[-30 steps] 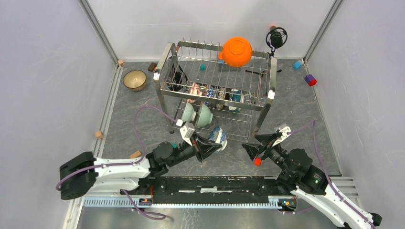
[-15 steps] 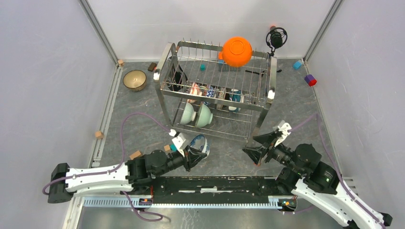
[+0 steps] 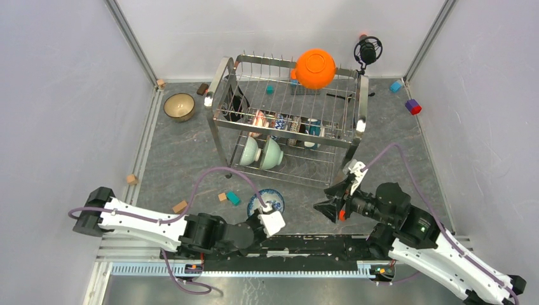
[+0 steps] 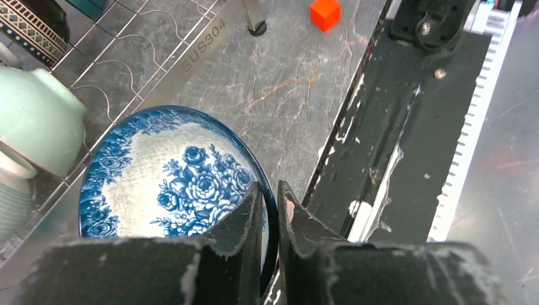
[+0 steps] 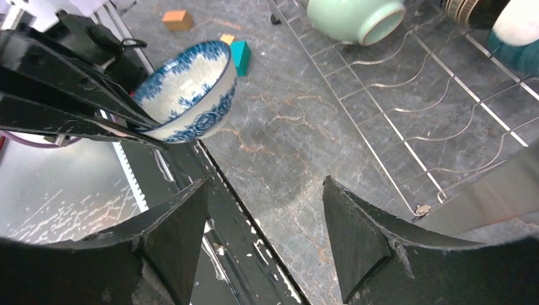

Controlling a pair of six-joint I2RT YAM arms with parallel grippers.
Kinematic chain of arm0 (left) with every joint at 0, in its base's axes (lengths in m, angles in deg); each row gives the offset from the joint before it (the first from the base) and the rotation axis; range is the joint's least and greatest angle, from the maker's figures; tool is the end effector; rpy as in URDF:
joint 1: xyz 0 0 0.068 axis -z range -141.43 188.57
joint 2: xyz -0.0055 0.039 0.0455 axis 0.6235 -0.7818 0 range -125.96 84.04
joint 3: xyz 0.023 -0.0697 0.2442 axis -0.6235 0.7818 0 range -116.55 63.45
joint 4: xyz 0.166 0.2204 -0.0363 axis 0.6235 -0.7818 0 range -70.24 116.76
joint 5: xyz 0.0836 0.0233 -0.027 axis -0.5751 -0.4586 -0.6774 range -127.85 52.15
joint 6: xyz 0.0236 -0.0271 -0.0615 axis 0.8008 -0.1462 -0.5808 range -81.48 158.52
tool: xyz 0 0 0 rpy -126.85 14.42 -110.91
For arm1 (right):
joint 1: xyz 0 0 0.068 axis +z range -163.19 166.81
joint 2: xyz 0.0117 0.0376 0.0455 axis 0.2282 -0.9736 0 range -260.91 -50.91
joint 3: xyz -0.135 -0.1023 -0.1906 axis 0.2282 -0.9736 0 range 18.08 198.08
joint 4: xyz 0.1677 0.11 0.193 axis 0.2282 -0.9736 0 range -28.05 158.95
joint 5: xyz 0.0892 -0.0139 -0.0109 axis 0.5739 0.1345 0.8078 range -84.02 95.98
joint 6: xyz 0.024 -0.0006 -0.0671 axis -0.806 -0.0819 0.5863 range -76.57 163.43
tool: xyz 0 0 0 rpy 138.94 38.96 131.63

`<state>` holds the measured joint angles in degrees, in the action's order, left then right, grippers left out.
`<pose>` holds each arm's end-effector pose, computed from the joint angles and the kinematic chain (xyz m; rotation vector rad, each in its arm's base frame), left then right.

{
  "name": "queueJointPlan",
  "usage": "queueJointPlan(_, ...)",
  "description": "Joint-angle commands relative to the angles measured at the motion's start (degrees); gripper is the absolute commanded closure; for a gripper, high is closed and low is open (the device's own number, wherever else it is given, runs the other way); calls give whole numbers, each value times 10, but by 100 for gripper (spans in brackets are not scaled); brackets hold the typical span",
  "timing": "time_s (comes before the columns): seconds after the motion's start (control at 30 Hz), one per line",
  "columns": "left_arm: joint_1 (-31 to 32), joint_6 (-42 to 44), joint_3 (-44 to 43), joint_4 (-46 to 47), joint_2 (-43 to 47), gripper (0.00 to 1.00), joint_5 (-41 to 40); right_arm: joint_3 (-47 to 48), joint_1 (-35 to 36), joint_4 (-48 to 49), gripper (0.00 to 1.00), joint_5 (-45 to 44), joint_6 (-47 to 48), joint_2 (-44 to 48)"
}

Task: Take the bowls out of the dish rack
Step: Place the bowl at the center of the board.

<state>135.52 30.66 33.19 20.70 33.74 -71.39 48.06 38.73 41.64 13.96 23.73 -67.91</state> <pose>0.0030 -0.2431 0.2146 1.1135 1.6570 -0.6087 0.0896 0.1278 0.2701 -0.6380 1.8308 0.9892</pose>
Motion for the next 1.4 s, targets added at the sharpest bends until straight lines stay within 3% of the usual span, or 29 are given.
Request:
queueJointPlan(0.0,39,78,-56,-43,-19,98,-68,0,-1,5,29,13,-7,-37)
queueJointPlan(0.27,125,150,-88,-135,-73,98,-60,17,-1,-24,28,-5,16,-59)
queueJointPlan(0.67,158,261,-82,-127,-155,98,117,86,14,-98,27,30,93,-166)
queueJointPlan(0.87,158,270,-96,-125,-187,98,136,93,101,-61,27,-43,75,-212)
queueJointPlan(1.17,158,267,-56,-103,-151,98,161,95,280,-3,28,-195,25,-312)
queueJointPlan(1.37,161,282,-43,-64,-154,98,179,96,318,16,32,-221,9,-370)
